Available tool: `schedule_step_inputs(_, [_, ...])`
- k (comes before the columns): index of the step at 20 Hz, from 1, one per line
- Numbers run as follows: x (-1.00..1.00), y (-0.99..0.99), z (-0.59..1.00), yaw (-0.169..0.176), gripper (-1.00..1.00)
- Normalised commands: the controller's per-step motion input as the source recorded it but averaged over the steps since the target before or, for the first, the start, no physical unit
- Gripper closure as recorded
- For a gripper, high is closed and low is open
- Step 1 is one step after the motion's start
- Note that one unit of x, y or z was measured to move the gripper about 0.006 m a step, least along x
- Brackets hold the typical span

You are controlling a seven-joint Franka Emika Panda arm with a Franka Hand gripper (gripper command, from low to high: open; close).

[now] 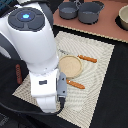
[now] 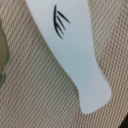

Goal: Interact with the objects in diverse but meaningful ways.

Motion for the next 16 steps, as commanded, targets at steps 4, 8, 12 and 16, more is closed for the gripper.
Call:
schedule_step_inputs(4, [0.16, -0.06, -0.24, 0.042, -1.0])
schedule_step_inputs(8, [0.09, -0.08, -0.29, 0.047, -1.0])
schedule_step_inputs(12, [0.05, -0.09, -0.17, 0.054, 1.0])
schedule_step_inputs(16, [0.02, -0.12, -0.11, 0.046, 1.0])
